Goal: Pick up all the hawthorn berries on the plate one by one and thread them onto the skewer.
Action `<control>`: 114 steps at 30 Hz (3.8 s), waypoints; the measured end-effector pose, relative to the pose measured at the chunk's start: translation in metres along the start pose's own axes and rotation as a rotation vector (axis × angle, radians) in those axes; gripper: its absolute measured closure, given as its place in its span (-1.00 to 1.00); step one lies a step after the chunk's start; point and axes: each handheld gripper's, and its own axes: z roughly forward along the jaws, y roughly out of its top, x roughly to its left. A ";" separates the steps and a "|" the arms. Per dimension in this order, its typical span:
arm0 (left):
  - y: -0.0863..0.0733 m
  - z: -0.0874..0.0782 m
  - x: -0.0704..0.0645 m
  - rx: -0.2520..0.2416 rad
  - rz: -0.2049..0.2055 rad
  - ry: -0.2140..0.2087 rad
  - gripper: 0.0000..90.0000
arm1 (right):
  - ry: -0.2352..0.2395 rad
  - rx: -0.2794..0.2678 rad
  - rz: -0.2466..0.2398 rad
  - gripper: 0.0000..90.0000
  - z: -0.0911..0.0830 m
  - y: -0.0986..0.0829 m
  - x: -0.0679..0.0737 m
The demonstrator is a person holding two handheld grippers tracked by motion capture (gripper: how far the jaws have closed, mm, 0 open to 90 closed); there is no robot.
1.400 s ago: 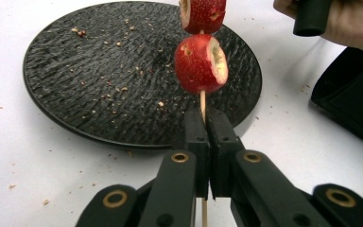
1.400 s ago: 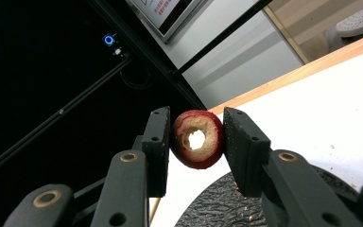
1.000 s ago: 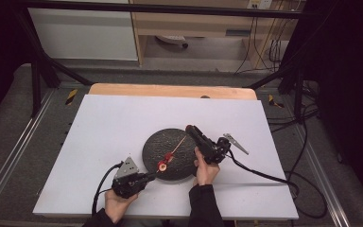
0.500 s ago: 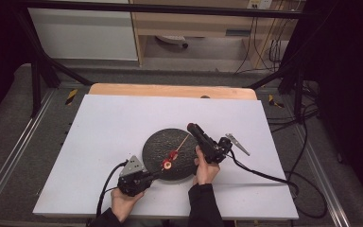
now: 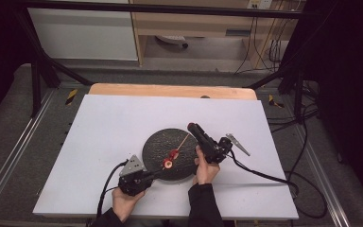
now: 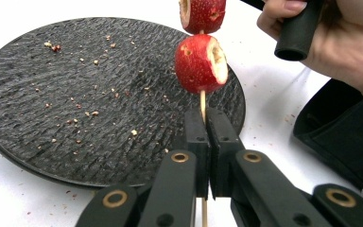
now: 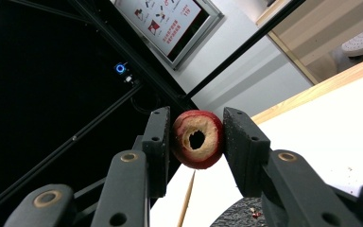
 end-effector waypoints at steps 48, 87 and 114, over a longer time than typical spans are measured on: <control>0.009 0.029 -0.027 -0.117 -0.157 0.029 0.96 | 0.007 -0.054 0.013 0.44 -0.002 -0.004 0.002; 0.014 0.027 -0.034 -0.164 -0.128 0.074 0.96 | -0.001 -0.076 0.110 0.44 -0.001 -0.001 0.003; 0.024 0.042 -0.028 -0.184 -0.174 0.108 0.96 | -0.033 0.000 0.144 0.43 -0.002 -0.019 0.001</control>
